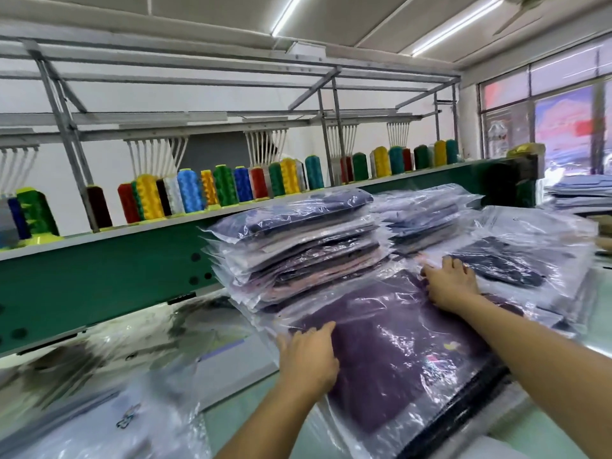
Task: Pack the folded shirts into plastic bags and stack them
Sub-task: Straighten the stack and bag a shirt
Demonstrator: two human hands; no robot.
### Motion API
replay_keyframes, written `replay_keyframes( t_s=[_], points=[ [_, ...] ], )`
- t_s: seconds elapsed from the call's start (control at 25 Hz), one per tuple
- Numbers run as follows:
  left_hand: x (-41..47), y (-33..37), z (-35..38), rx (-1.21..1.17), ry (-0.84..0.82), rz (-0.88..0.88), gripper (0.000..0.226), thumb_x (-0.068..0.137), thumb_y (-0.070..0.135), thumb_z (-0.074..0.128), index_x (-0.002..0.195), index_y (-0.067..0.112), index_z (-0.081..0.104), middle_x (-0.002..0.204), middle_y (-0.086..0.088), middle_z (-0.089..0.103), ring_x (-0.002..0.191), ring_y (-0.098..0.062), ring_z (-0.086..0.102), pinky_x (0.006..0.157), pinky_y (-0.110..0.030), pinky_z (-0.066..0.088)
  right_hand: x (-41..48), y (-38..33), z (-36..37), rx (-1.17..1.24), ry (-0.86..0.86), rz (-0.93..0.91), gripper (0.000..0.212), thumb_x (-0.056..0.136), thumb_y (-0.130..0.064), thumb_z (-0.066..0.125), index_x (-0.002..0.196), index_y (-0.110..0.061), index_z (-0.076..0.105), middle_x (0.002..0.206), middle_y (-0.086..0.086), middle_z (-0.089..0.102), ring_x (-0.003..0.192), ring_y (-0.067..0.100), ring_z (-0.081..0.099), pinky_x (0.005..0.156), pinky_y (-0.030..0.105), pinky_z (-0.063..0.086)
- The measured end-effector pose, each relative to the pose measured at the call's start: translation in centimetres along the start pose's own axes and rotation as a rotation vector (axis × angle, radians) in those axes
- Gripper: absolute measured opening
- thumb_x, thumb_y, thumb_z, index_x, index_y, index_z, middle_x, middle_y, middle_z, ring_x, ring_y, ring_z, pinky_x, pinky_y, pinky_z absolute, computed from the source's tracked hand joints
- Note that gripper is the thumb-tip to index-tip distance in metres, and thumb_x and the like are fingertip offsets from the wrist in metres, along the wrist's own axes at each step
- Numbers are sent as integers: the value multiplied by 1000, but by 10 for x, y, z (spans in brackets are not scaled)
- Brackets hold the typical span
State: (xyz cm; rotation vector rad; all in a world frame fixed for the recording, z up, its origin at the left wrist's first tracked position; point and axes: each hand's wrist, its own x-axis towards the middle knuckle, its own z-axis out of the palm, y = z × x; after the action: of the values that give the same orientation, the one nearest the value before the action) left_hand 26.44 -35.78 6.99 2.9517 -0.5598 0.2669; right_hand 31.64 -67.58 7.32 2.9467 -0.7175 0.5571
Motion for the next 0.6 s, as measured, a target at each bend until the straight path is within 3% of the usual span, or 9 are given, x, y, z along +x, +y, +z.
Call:
replay_keyframes(
  t_s=[0.12, 0.2, 0.28, 0.44, 0.6],
  points=[
    [17, 8, 2, -19, -78, -15, 63, 99, 48, 38, 158, 33, 24, 157, -9, 42, 146, -36, 33, 121, -55, 13, -1, -10, 3, 36, 36, -165, 39, 100, -45, 41, 136, -33, 51, 141, 9, 44, 132, 31, 38, 108, 49, 35],
    [23, 16, 6, -111, -188, -62, 85, 85, 83, 27, 159, 42, 16, 169, -5, 13, 153, -42, 11, 119, -64, 3, -4, -20, 9, 142, -57, -241, 48, 99, -61, 31, 142, -45, 45, 147, 2, 46, 138, 27, 40, 111, 53, 34],
    [26, 24, 11, -143, -259, -87, 105, 67, 100, 17, 158, 48, 7, 170, 1, -3, 153, -45, -4, 112, -75, -6, -3, -24, 14, 239, -221, -231, 63, 93, -76, 23, 150, -50, 31, 159, -3, 34, 146, 26, 33, 116, 55, 26],
    [34, 27, 14, -144, -348, -108, 121, 52, 109, 11, 157, 51, 0, 170, 3, -7, 153, -46, -7, 108, -81, -4, 7, -23, 21, 314, -386, -227, 84, 83, -89, 20, 156, -48, 17, 168, 3, 11, 153, 27, 17, 123, 53, 13],
    [40, 29, 15, -130, -398, -102, 120, 53, 108, 11, 157, 50, -4, 169, 3, -10, 152, -48, -9, 110, -81, 0, 11, -24, 29, 273, -413, -234, 90, 78, -93, 20, 156, -49, 10, 169, 5, 6, 153, 31, 16, 121, 58, 16]
  ],
)
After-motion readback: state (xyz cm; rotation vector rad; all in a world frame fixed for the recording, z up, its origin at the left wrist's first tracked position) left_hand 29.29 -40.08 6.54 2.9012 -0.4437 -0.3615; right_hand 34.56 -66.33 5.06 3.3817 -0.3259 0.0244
